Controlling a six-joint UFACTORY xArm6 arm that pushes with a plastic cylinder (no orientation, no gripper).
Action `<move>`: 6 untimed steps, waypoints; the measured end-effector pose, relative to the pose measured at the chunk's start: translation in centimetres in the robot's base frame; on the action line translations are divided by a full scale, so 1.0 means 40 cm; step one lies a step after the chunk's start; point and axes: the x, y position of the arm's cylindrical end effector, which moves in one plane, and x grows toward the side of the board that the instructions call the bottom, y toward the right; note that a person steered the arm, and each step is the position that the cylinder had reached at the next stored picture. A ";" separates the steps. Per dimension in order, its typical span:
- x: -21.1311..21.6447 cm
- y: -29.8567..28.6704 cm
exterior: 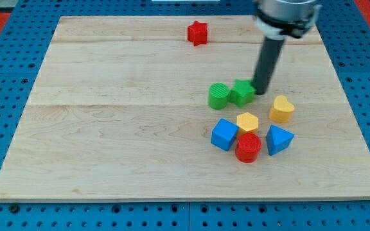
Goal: Separate the green star from the green circle
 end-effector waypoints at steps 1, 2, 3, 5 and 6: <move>0.036 0.088; 0.110 -0.016; 0.059 -0.128; -0.166 -0.063; -0.140 -0.075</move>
